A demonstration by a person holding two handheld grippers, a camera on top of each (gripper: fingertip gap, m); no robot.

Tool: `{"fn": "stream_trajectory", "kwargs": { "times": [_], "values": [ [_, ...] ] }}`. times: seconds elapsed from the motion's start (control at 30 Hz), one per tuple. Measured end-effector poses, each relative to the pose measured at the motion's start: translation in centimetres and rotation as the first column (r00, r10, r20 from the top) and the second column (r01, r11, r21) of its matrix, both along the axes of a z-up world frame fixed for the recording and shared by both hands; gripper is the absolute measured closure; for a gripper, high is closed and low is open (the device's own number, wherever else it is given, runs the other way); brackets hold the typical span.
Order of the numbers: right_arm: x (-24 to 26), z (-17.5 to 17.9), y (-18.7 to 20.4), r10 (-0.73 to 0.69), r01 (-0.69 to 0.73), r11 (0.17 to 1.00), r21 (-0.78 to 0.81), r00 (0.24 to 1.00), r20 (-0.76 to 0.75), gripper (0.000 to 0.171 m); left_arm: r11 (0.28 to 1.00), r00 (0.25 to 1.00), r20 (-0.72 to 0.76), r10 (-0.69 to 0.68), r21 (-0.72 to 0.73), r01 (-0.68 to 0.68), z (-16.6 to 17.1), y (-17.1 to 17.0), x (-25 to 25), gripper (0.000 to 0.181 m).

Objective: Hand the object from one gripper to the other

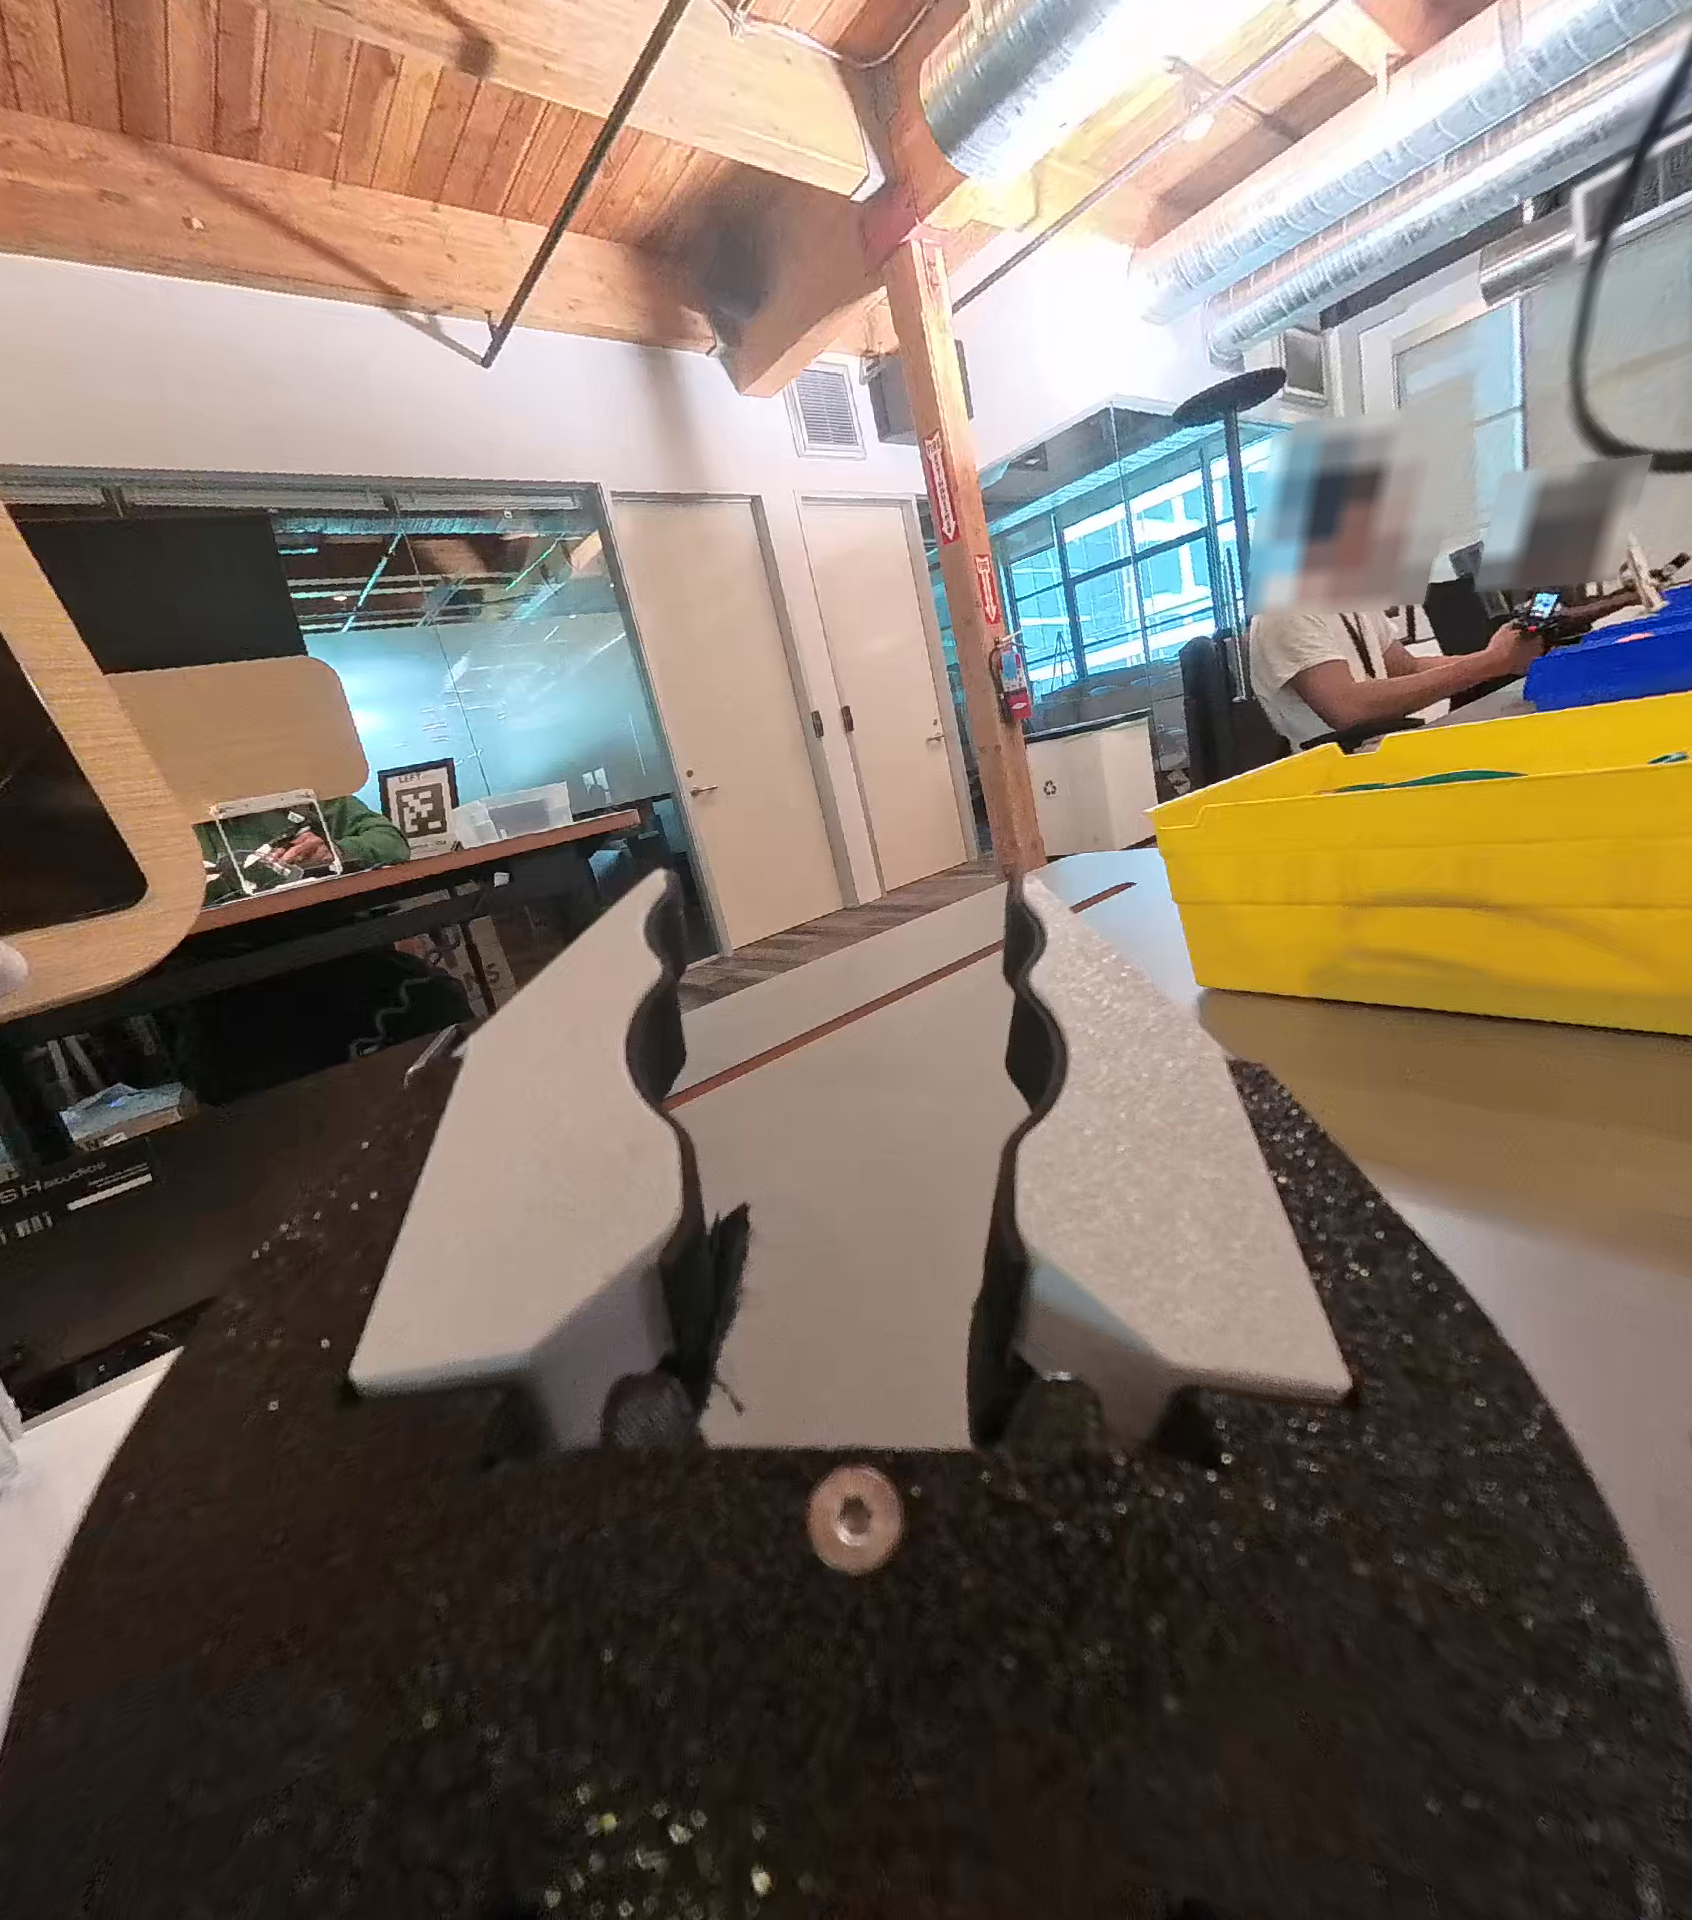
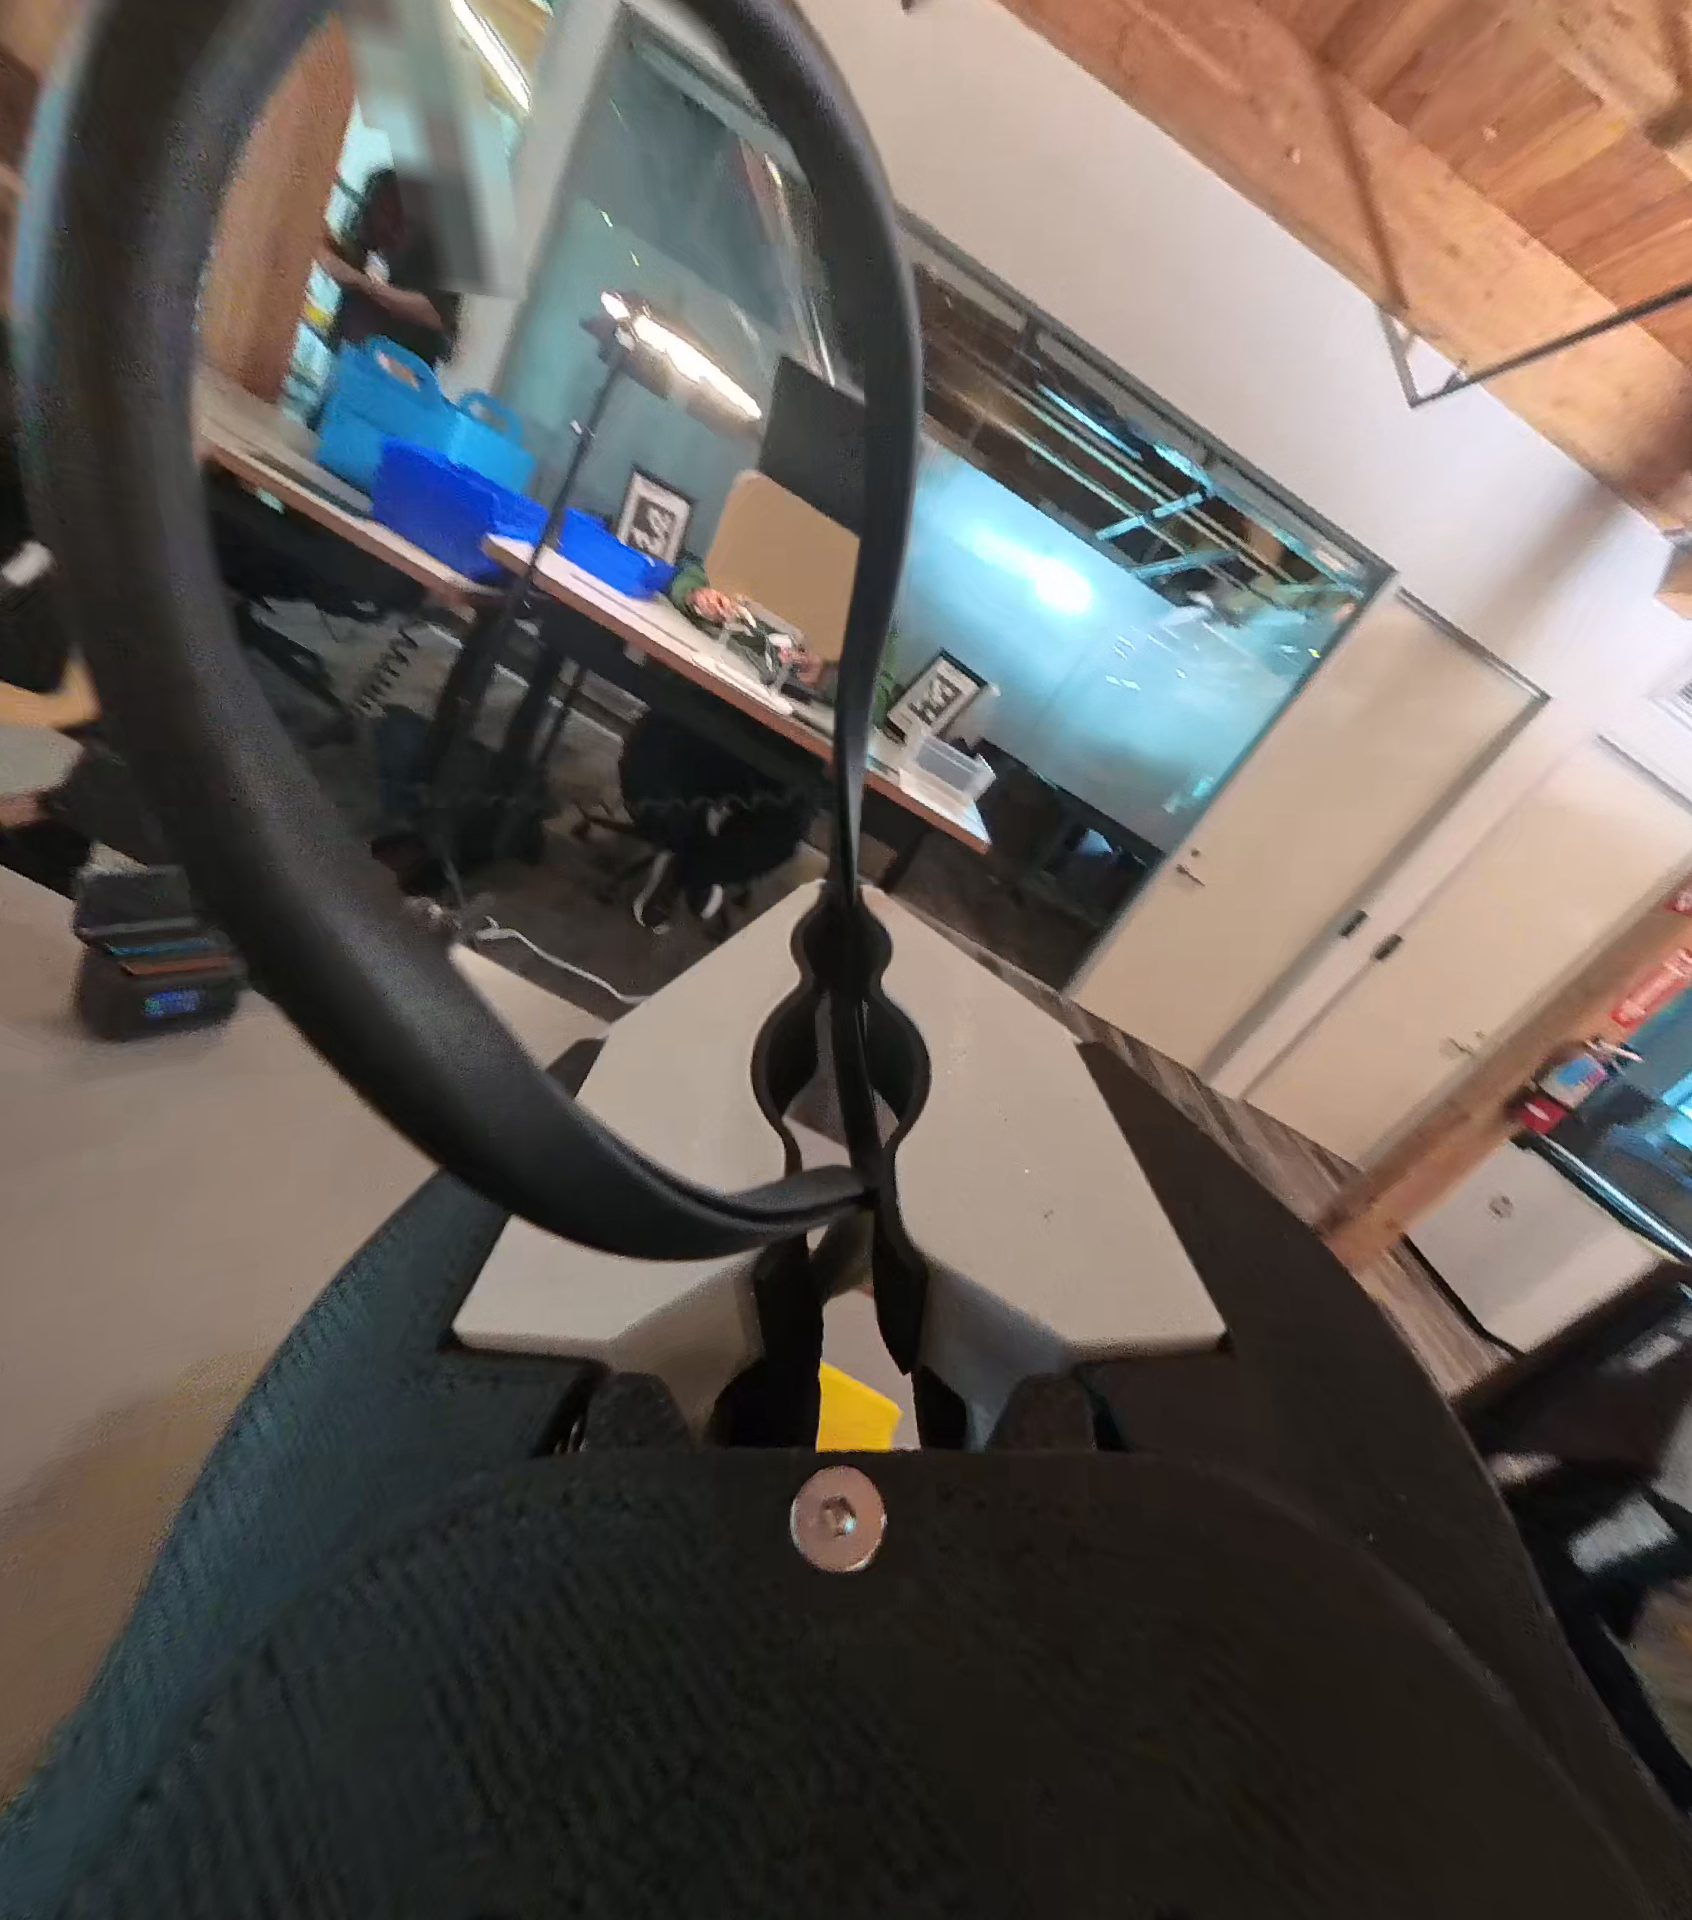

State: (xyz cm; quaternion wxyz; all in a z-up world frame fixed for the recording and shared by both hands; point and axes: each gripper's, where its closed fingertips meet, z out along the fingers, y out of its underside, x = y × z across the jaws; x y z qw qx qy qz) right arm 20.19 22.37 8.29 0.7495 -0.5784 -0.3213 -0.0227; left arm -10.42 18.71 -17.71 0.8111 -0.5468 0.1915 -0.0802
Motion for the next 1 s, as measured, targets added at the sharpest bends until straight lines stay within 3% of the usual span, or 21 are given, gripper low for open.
{"fn": "stream_trajectory", "kwargs": {
  "times": [0.23, 0.4, 0.57, 0.63, 0.73, 0.8, 0.9, 1.0],
  "values": [
    [4.3, -3.0, 2.5, -0.1, 0.1, 0.989, -0.107, 0.995, 0.009, 0.171, 1.0, 1.0, 0.023, -0.006, -0.028, 0.007, -0.3, 0.4, -0.2, 0.124],
    [3.1, -7.3, 4.2, -0.008, 0.012, 0.98, -0.196, 1.0, 0.019, 0.171, 0.999, 0.999, 0.031, -0.01, -0.032, 0.011, -0.3, 0.4, -0.3, 0.126],
    [0.5, -12.8, 5.5, 0.136, -0.162, 0.909, -0.383, 0.986, -0.096, 0.171, 0.999, 0.999, 0.028, -0.016, -0.034, 0.017, -0.3, 0.4, -0.2, 0.128],
    [0.2, -16.0, 6.2, 0.155, -0.204, 0.832, -0.515, 0.978, -0.137, 0.171, 0.999, 0.999, 0.028, -0.02, -0.036, 0.021, -0.4, 0.4, -0.2, 0.129],
    [0.9, -21.6, 6.9, 0.101, -0.184, 0.644, -0.743, 0.983, -0.155, 0.171, 0.999, 0.999, 0.027, -0.024, -0.041, 0.025, -0.4, 0.5, -0.1, 0.13],
    [2.2, -25.5, 6.8, 0.052, -0.073, 0.511, -0.857, 0.997, -0.054, 0.171, 0.999, 0.999, 0.026, -0.027, -0.043, 0.028, -0.5, 0.5, -0.1, 0.131],
    [4.4, -30.2, 5.6, 0.051, 0.143, 0.345, -0.928, 0.984, 0.171, 0.157, 0.998, 0.999, 0.024, -0.03, -0.045, 0.031, -0.5, 0.5, 0.0, 0.131],
    [5.9, -31.8, 4.5, 0.076, 0.288, 0.257, -0.923, 0.946, 0.316, 0.144, 0.998, 0.999, 0.024, -0.033, -0.049, 0.034, -0.6, 0.5, 0.0, 0.132]
  ]
}}
